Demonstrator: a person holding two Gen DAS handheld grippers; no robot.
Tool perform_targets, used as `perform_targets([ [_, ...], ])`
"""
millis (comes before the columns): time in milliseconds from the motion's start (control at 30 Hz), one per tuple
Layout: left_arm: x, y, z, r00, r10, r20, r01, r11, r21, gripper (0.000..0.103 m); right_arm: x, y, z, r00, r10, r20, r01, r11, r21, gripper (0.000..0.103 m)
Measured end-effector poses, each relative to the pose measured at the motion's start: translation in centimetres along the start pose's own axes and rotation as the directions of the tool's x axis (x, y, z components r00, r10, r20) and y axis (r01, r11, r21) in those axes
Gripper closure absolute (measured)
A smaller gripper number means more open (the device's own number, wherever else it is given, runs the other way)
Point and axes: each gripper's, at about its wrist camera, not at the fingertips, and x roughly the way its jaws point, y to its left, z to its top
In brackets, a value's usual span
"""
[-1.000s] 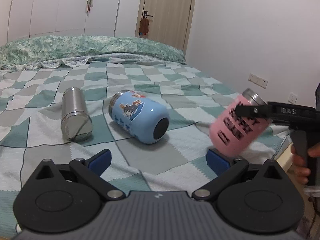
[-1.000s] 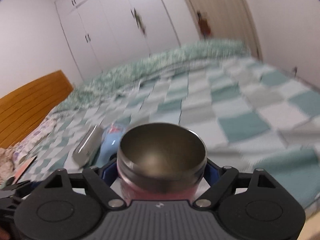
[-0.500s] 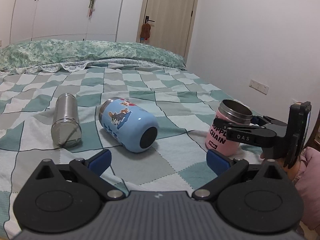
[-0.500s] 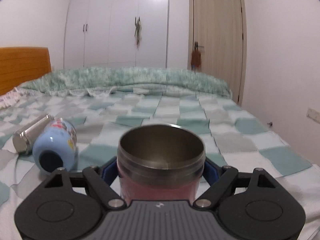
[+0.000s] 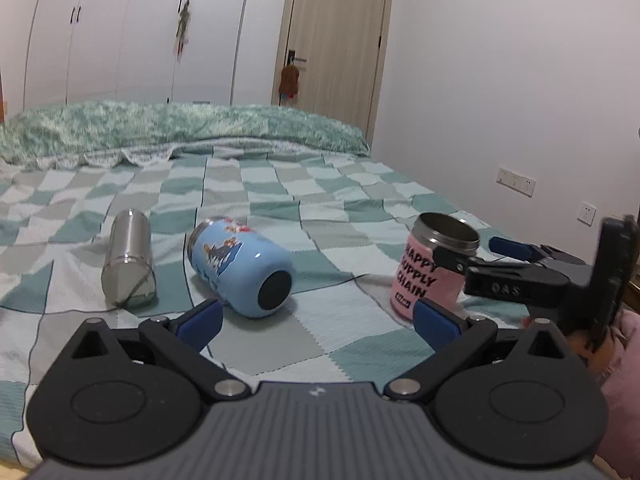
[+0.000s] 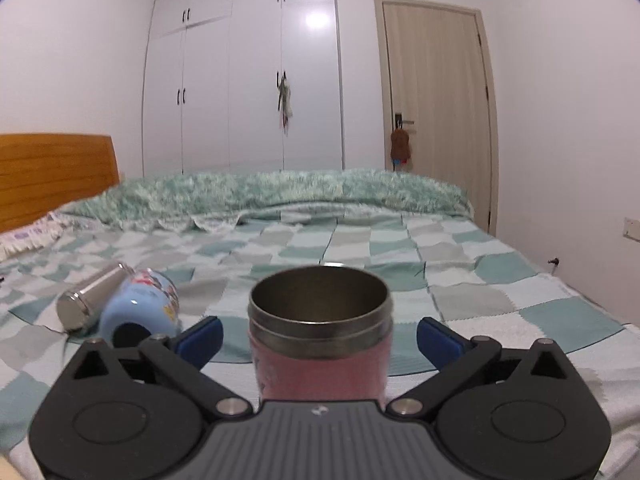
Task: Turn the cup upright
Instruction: 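Lower the upright pink tumbler onto the blanket and open the right tool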
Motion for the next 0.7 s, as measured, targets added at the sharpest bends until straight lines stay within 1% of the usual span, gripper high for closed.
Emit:
perform_targets([
  [100, -1.5, -1.5, -0.4, 0.999, 0.006, 0.052, -0.006, 1.0, 0.005, 0.0, -2.8, 0.2, -0.3, 0.999, 0.01, 0.035, -0.009, 1.0, -0.015, 0.0],
  [200, -2.8, -3.2, -1.4, 0.993, 0.036, 0.109, -0.035, 0.999, -0.004, 0.0, -5.8, 0.5, -0.6, 0.997, 0.05, 0.058, -0.049, 0.999, -0.014, 0.0],
  [300, -3.6, -4.6, -2.8, 0.989, 0.072, 0.133, -0.071, 0.997, -0.014, 0.0, -8.5, 0.9, -1.5, 0.995, 0.079, 0.068, -0.079, 0.997, -0.014, 0.0],
  [400, -3.9, -5.6, -4.3, 0.984, 0.105, 0.145, -0.103, 0.994, -0.023, 0.0, -10.4, 1.2, -2.5, 0.994, 0.095, 0.057, -0.094, 0.995, -0.028, 0.0],
  [500, -3.9, -6.4, -5.9, 0.971, 0.174, 0.165, -0.174, 0.985, -0.015, 0.0, -11.7, 1.7, -3.5, 0.995, 0.098, 0.035, -0.096, 0.994, -0.052, 0.0],
  [567, -3.9, -6.9, -6.9, 0.956, 0.225, 0.185, -0.226, 0.974, -0.016, 0.0, -12.4, 2.1, -4.3, 0.995, 0.099, 0.024, -0.097, 0.993, -0.062, 0.0],
  [633, -3.7, -7.1, -7.9, 0.947, 0.24, 0.212, -0.244, 0.97, -0.007, 0.0, -13.0, 2.3, -5.2, 0.995, 0.095, 0.016, -0.094, 0.993, -0.067, 0.0],
  [700, -3.4, -7.3, -9.1, 0.934, 0.265, 0.239, -0.273, 0.962, 0.001, 0.0, -13.3, 2.9, -6.2, 0.997, 0.081, 0.014, -0.08, 0.994, -0.079, 0.0],
])
